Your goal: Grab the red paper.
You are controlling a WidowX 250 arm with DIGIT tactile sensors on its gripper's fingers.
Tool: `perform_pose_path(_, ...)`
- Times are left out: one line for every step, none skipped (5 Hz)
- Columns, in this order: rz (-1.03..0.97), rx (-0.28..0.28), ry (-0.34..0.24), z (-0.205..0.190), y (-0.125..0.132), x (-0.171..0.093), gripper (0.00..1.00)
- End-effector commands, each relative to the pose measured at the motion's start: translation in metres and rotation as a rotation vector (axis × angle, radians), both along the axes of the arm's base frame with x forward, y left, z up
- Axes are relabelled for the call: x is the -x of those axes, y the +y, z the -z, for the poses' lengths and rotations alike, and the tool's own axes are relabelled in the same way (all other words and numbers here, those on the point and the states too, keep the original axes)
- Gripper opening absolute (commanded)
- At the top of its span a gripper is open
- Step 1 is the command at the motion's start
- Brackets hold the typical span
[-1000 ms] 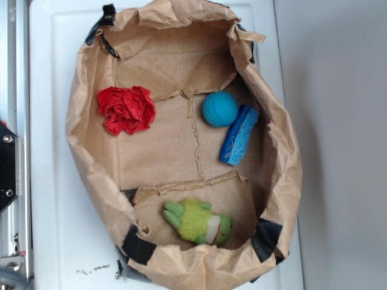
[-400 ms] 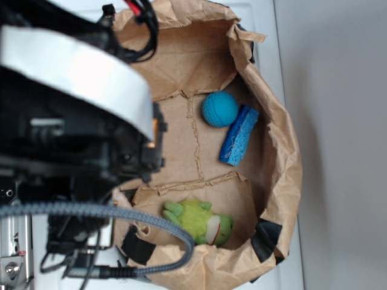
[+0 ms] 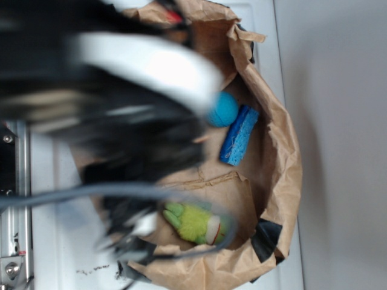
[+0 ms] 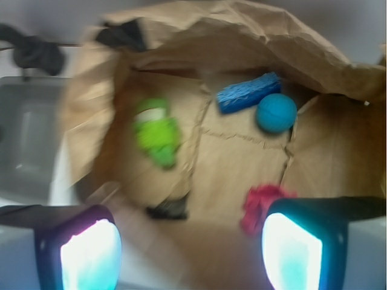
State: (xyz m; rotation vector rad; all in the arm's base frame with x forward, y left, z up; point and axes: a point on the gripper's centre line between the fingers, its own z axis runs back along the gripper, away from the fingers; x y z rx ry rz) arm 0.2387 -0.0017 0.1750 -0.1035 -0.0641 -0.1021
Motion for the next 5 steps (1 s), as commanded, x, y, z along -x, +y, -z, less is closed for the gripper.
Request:
perform_pose_path(-0.037,-0.012,-0.094,0.018,0.035,-0.032,1.00)
perform_pose_path(0.033,-0.048,-0.149,0.040,0.049,-0.018,1.00)
perform_pose_path(0.034,-0.122,-0.151,0.063,0.060,-0.018,1.00)
perform_pose_path(0.065,-0.203,-0.118,0.089,0.063,-0.010,1.00)
perform_pose_path(0.132,-0.262,-0.128,0.115,0.070,0.006,1.00)
